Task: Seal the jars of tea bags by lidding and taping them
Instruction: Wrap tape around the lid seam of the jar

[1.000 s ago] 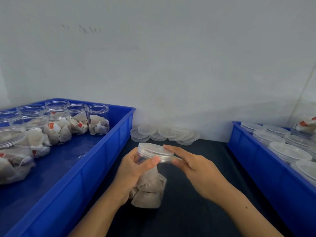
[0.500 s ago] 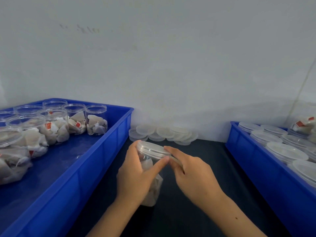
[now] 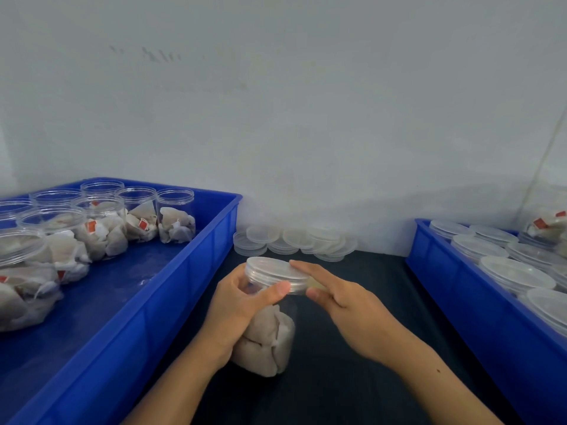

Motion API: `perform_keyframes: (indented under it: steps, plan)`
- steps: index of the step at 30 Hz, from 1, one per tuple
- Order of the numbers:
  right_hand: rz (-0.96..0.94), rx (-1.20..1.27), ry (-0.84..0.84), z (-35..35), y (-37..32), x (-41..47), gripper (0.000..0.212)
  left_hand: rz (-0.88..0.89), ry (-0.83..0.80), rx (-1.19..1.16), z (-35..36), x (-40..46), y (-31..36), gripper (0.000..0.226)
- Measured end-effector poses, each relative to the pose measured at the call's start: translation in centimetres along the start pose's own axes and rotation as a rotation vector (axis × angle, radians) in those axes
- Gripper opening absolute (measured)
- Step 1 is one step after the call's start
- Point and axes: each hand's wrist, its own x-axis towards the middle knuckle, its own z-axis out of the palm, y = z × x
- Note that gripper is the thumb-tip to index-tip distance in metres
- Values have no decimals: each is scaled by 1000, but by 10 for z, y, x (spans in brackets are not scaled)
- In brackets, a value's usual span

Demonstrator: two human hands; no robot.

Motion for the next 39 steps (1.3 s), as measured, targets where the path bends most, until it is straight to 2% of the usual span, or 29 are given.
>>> perform_keyframes:
  steps: [8,10,13,15,18,21,23,26,31,39]
  plan:
    - [3,-87,128,4,-3,0,40,8,-115,50,-5,-1,-1,66]
    - [16,-118,171,6,-3,-1,39,30,-51,108,-2,-4,-3,78]
    - [63,-101,200,10,-6,-2,40,127,123,390,7,-9,-1,110]
    - [68,-107,198,13,-9,-4,44,133,158,416,13,-11,2,118]
    - [32,-95,132,13,-10,-3,43,102,176,290,12,-7,0,90]
    - [20,171,8,7,-12,-2,42,70,182,158,6,-5,0,72]
    - [15,177,-36,5,-14,-4,43,52,161,92,3,-3,0,69]
    - [34,-42,-3,0,-19,-7,47,32,128,47,-3,1,0,67]
    - [67,-122,2,-4,-19,-7,43,12,32,13,-5,1,-1,67]
    - [95,-10,-18,-2,-12,-2,35,10,-90,-17,-14,4,-5,80]
